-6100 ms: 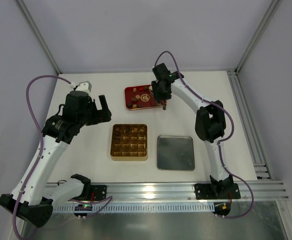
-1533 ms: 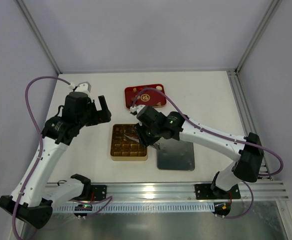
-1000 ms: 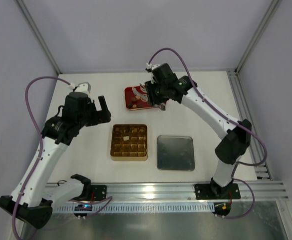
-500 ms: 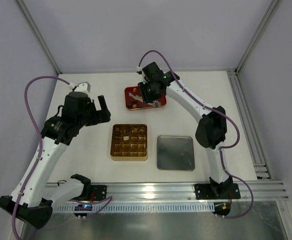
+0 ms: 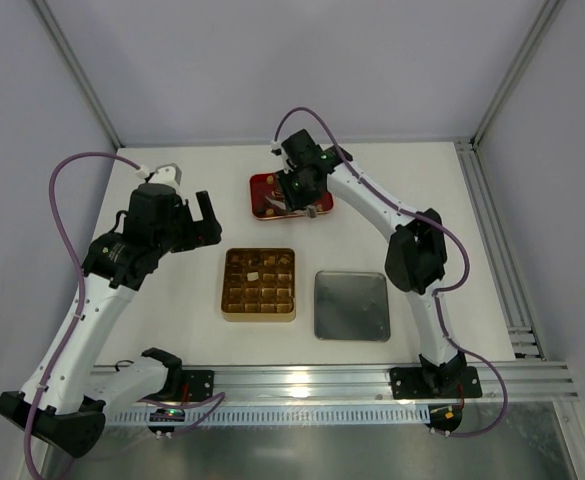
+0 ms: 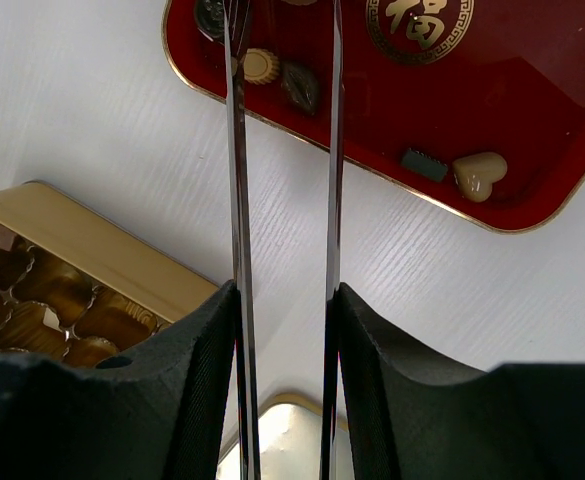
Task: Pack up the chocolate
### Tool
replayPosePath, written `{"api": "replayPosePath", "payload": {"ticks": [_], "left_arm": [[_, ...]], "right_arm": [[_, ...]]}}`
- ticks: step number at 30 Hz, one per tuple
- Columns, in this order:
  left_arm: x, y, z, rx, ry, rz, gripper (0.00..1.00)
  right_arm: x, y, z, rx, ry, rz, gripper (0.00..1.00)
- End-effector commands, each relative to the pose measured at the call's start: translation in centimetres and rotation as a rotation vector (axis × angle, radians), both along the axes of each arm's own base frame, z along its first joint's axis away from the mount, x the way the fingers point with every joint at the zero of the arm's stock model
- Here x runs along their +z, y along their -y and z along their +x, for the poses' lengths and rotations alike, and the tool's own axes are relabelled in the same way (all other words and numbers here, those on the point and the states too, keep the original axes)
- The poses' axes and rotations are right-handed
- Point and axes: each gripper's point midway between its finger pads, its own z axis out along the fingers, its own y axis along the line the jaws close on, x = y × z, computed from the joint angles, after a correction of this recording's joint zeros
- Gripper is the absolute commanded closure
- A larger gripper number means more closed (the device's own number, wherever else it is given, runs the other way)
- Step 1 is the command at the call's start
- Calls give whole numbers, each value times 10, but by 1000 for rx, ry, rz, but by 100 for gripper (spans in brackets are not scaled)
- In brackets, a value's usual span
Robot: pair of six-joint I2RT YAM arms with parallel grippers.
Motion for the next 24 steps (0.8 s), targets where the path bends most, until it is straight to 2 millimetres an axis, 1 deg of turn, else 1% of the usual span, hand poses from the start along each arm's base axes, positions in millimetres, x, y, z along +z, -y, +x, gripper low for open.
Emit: {"api": "replayPosePath", "payload": {"ticks": [1, 5, 10, 11, 12, 13, 17, 18, 21, 22, 24], "left_arm": [[17, -2, 0, -1, 44, 1, 0], [16, -2, -1, -2, 41, 3, 0], [14, -1, -1, -3, 34, -4, 0], [14, -1, -1, -3, 37, -6, 0], [12, -2, -2, 0, 33, -4, 0], [12, -2, -3, -1, 35, -4, 0], [12, -4, -3, 3, 35, 2, 0], [12, -4, -4, 3, 36, 1, 0], [12, -5, -5, 7, 36, 0, 0], [13, -5, -6, 6, 39, 0, 0], [14, -6, -7, 7, 43, 0, 0]], "right_arm": [[20, -10, 14, 14, 75, 34, 56], [17, -12, 13, 12, 76, 24, 55], [14, -22, 5, 28, 67, 21, 57], [13, -18, 7, 12, 83, -1, 58], [16, -19, 6, 11, 87, 4, 58], [13, -17, 5, 8, 81, 0, 58], [12, -17, 7, 2, 85, -2, 58], [8, -19, 8, 1, 78, -6, 58], [5, -20, 11, -7, 75, -12, 59], [1, -21, 12, -7, 67, -19, 59], [3, -20, 14, -14, 69, -17, 59]]}}
